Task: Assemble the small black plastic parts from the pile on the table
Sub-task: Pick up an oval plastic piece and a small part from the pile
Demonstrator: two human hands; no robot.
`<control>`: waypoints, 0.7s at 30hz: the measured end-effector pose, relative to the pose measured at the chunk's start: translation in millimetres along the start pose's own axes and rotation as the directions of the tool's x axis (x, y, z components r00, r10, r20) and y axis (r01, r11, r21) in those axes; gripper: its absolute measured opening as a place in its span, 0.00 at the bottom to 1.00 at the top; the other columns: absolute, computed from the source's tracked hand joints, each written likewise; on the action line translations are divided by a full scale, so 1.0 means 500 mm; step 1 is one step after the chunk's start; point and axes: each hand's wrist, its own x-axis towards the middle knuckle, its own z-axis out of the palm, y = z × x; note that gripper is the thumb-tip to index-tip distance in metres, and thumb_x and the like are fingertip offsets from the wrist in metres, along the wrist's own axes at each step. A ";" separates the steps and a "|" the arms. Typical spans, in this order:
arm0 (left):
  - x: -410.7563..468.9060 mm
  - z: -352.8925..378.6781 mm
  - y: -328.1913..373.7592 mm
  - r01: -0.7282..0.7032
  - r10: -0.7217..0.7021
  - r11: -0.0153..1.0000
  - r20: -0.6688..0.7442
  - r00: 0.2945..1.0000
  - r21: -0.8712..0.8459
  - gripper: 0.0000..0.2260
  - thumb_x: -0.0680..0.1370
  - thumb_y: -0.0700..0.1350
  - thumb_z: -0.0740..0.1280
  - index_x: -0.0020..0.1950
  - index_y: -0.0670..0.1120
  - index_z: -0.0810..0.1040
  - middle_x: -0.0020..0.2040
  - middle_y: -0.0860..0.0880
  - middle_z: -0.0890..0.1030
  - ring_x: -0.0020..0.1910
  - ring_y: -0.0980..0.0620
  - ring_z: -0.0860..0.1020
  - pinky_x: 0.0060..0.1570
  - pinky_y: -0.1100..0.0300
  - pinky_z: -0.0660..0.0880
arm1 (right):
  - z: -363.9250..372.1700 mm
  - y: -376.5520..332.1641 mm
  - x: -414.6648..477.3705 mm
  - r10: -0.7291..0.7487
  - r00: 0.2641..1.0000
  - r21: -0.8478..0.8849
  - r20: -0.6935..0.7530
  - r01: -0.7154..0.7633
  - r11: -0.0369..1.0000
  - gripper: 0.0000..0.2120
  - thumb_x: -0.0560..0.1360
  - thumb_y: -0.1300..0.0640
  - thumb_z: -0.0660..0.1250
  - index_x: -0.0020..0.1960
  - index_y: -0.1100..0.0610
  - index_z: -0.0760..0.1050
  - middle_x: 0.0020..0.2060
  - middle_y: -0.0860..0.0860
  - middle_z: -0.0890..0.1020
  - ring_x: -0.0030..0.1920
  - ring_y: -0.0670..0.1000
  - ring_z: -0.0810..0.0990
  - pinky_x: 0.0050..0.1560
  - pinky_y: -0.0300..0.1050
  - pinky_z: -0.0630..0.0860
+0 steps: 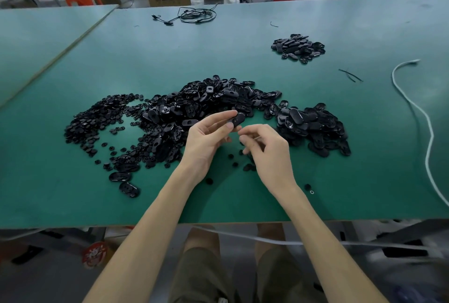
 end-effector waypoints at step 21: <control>0.001 0.003 -0.009 -0.051 0.043 0.984 0.053 0.998 0.170 0.12 0.80 0.33 0.71 0.63 0.41 0.83 0.57 0.44 0.87 0.56 0.46 0.86 0.49 0.62 0.79 | -0.013 0.031 0.013 0.186 0.978 0.337 -0.096 -0.144 0.930 0.12 0.79 0.67 0.71 0.56 0.53 0.84 0.48 0.48 0.87 0.52 0.51 0.87 0.50 0.42 0.81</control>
